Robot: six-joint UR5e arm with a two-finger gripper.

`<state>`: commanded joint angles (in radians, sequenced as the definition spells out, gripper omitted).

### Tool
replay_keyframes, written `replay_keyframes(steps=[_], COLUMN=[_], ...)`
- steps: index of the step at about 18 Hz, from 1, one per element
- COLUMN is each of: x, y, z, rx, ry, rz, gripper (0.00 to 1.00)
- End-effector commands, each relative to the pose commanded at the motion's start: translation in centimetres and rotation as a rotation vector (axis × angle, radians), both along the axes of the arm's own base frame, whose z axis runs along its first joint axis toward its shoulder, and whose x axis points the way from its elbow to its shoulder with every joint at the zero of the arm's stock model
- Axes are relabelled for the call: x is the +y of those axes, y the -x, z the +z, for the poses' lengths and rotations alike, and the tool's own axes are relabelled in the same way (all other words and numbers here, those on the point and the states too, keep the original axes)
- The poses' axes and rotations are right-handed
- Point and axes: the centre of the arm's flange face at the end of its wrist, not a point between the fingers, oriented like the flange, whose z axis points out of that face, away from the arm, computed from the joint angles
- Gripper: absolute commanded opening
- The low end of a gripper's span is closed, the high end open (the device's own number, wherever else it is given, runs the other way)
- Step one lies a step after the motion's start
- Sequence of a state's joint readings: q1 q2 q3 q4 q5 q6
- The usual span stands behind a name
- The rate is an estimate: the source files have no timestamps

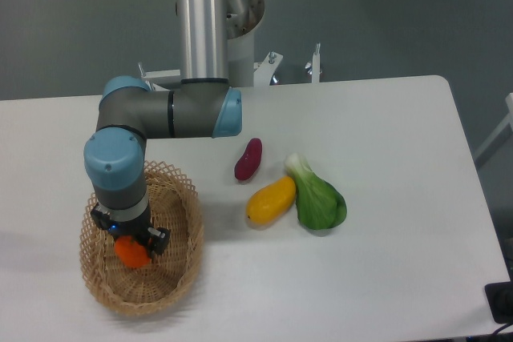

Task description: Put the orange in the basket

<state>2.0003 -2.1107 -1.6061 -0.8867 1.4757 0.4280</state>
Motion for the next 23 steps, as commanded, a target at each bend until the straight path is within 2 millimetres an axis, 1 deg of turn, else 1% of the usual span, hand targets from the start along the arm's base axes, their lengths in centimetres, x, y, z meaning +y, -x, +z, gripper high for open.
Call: replay_keyframes(steps=[4, 5, 6, 7, 9, 11, 13, 14, 19, 20, 22, 23], x=[0.0, 0.1, 0.1, 0.1, 0.0, -0.1, -0.2, -0.2, -0.6, -0.8, -1.4, -1.5], y=[0.0, 0.0, 0.1, 0.1, 0.1, 0.2, 0.2, 0.4, 2.4, 2.9, 3.9, 4.0], z=[-0.1, -0.1, 0.0, 0.0, 0.5, 1.6, 3.7, 4.4, 7.2, 7.3, 8.9, 9.0], rx=[0.001, 0.002, 0.007, 0.01, 0.014, 0.023, 0.042, 0.05, 0.103, 0.105, 0.12, 0.123], ry=[0.002, 0.001, -0.003, -0.003, -0.01, -0.027, -0.062, -0.072, -0.099, -0.1, -0.121, -0.122], rz=[0.0, -0.001, -0.009, -0.011, -0.011, 0.0, -0.006, -0.004, 0.013, 0.021, 0.017, 0.01], gripper=[0.73, 0.77, 0.91, 1.0, 1.0, 1.0, 1.0, 1.0, 1.0, 1.0, 1.0, 1.0])
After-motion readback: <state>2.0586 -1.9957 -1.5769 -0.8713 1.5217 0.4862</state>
